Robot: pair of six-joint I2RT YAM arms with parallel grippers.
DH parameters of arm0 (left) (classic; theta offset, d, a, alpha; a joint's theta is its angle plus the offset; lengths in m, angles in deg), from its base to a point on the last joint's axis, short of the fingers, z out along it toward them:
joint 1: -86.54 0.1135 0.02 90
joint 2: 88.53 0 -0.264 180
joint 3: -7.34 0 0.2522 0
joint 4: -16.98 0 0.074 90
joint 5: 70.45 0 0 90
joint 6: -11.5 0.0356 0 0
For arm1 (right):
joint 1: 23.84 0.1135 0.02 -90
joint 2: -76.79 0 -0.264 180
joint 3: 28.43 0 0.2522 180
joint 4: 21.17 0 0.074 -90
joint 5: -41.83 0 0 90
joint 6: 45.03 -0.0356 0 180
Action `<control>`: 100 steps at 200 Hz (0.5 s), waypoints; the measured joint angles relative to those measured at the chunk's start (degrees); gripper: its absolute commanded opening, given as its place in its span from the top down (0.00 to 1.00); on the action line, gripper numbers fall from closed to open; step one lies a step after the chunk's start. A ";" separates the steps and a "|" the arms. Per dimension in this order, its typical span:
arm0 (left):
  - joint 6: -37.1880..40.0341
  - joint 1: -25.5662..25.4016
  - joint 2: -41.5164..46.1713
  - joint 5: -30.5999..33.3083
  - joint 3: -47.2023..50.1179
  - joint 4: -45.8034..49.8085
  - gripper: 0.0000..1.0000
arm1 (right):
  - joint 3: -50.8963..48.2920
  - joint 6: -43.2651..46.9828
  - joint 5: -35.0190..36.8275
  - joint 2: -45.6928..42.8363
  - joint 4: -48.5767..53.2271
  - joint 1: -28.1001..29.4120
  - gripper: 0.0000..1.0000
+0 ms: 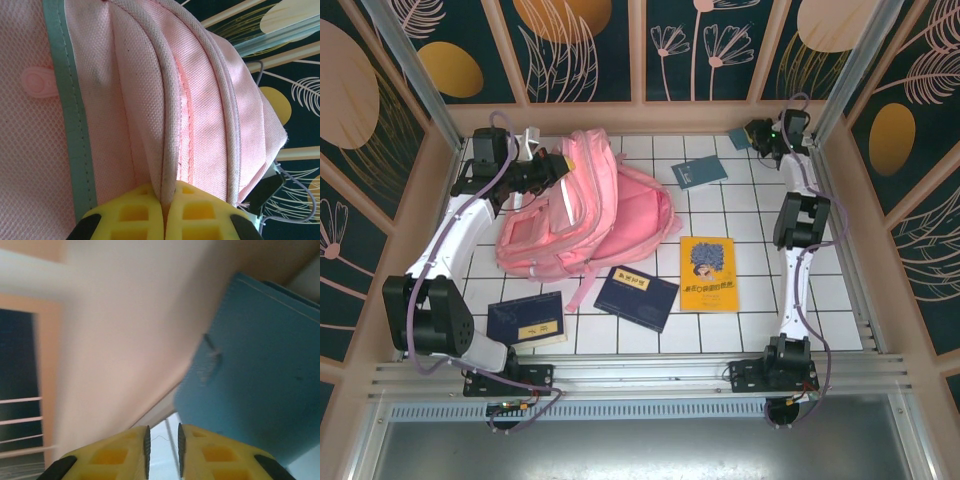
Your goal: Pack the student bag
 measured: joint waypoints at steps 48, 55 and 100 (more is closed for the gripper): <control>1.05 0.00 -0.31 0.74 0.00 0.04 1.00 | 0.63 -3.39 1.09 1.49 0.61 -0.13 0.84; 1.07 0.00 -0.37 0.76 0.00 0.04 1.00 | 0.63 -4.00 1.11 1.49 1.27 -0.20 0.85; 1.05 0.00 -0.42 0.87 0.04 0.04 1.00 | 0.63 -4.20 1.09 1.33 4.94 -0.59 0.85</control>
